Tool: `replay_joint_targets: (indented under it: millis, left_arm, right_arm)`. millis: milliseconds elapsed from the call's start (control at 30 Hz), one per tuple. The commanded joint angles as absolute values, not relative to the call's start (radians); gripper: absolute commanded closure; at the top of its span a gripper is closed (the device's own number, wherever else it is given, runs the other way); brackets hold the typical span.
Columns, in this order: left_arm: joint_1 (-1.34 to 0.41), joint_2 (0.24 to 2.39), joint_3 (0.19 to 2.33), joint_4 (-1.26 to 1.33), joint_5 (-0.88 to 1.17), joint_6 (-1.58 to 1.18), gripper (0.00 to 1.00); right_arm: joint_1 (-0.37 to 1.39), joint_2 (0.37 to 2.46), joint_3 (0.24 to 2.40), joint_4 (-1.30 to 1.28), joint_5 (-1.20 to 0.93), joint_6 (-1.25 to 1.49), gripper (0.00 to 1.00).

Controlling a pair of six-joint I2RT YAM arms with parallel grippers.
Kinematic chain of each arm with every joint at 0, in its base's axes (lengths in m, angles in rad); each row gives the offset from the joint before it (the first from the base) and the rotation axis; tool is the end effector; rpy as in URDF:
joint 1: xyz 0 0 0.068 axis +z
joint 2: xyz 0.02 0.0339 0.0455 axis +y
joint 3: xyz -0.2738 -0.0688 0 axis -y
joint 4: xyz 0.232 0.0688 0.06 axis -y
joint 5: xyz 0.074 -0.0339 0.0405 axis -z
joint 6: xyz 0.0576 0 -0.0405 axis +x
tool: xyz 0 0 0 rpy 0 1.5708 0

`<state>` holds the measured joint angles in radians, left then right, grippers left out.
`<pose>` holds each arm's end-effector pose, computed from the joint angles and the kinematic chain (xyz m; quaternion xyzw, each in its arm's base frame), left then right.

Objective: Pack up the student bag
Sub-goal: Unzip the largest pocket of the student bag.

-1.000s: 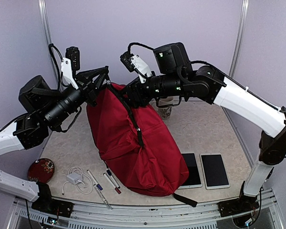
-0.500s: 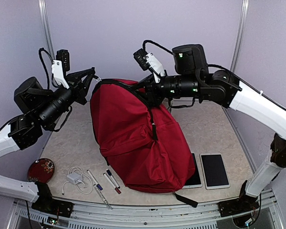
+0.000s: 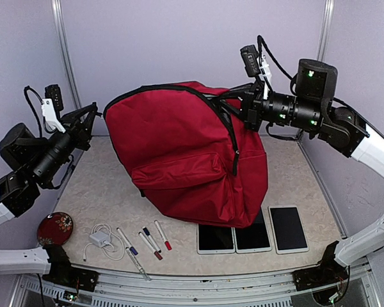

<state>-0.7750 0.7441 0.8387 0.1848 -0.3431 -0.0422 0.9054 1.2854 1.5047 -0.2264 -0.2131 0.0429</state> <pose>0.1330 -0.1031 0.4160 0.0851 0.6024 -0.2184 0.7630 0.1674 0.2330 0.4843 -0.3630 0.6097 0.3870 0.5888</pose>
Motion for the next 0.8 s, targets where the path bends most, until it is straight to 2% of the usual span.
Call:
replay_joint_targets:
  millis: [0, 67, 100, 300, 500, 567, 767]
  left_arm:
    - [-0.752, 0.786, 0.903, 0.234, -0.366, -0.054, 1.00]
    - [-0.753, 0.831, 0.940, 0.269, -0.336, -0.045, 1.00]
    - [-0.753, 0.857, 0.959, 0.295, -0.321, -0.038, 1.00]
    - [-0.755, 1.023, 1.097, 0.354, -0.236, 0.002, 1.00]
    - [-0.761, 1.091, 1.141, 0.384, -0.179, 0.019, 1.00]
    - [-0.761, 1.097, 1.132, 0.402, -0.146, 0.026, 1.00]
    - [-0.761, 1.103, 1.125, 0.430, -0.056, 0.033, 1.00]
  right_arm:
    - [0.883, 1.302, 1.498, -0.161, -0.235, 0.007, 0.99]
    - [0.883, 1.313, 1.475, -0.165, -0.219, -0.037, 0.84]
    - [0.884, 1.317, 1.455, -0.158, -0.206, -0.055, 0.81]
    - [0.878, 1.373, 1.453, -0.200, -0.208, -0.104, 0.80]
    - [0.879, 1.403, 1.469, -0.242, -0.238, -0.121, 0.51]
    - [0.879, 1.415, 1.481, -0.253, -0.226, -0.133, 0.47]
    - [0.879, 1.529, 1.596, -0.326, -0.183, -0.212, 0.41]
